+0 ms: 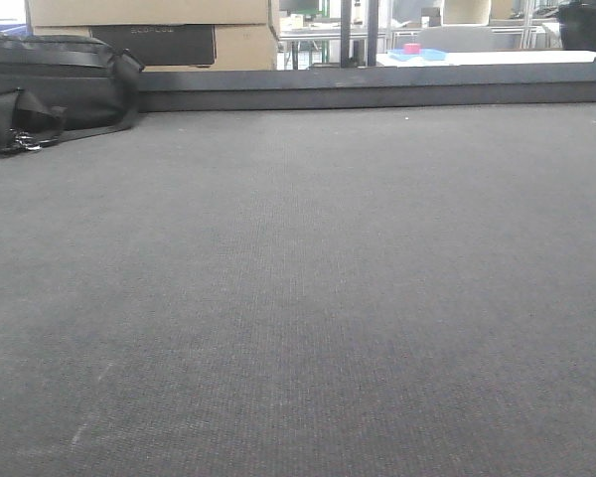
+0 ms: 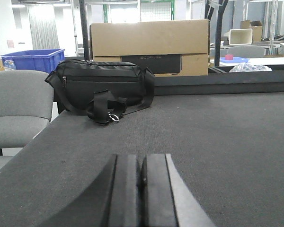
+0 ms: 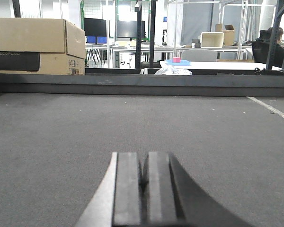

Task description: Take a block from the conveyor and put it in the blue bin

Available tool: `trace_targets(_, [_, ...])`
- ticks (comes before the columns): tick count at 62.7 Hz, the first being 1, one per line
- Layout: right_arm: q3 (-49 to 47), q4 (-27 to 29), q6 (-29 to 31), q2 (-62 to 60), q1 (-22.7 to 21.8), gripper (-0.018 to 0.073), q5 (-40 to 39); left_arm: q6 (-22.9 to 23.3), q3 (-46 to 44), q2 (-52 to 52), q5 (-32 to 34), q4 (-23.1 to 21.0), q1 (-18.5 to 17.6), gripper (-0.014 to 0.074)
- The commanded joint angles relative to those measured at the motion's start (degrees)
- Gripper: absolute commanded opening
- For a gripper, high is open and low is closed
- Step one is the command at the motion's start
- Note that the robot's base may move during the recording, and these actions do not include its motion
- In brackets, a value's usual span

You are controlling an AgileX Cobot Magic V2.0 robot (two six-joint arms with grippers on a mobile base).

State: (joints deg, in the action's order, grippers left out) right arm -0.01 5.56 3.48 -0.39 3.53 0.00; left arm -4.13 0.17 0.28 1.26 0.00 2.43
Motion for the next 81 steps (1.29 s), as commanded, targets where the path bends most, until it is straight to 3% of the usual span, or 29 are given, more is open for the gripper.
trace_targets(1, [0.01, -0.31, 0.01, 0.39, -0.07, -0.0162, -2.51, 0.31, -0.17, -0.28, 1.19, 0.0, -0.34, -0.0111])
trace_targets(13, [0.01, -0.31, 0.01, 0.39, -0.07, -0.0162, -9.65, 0.31, -0.45, -0.28, -0.4, -0.38, -0.34, -0.0111])
trace_targets(18, [-1.32, -0.31, 0.01, 0.39, -0.07, -0.0162, -8.0, 0.31, -3.21, -0.28, -4.03, -0.38, -0.34, -0.0111])
trace_targets(35, [-22.22, -0.31, 0.01, 5.74, -0.07, -0.0162, 19.13, 0.31, -21.93, 4.09, -21.33, -0.79, -0.34, -0.0111])
trace_targets(47, [-34.97, 1.65, 0.01, 21.54, -0.07, -0.0162, 31.58, 0.31, -34.62, 18.57, -31.07, -1.09, -0.34, -0.0111])
trace_targets(64, [-52.72, 1.65, 0.01, 47.76, -0.07, -0.0162, 54.8, 0.31, -53.82, 43.24, -55.16, -1.23, -0.34, -0.0111])
trace_targets(81, [-58.46, 1.42, 0.01, 64.43, -0.07, -0.0162, 60.61, 0.31, -60.7, 57.21, -57.76, -1.34, -0.34, -0.0111])
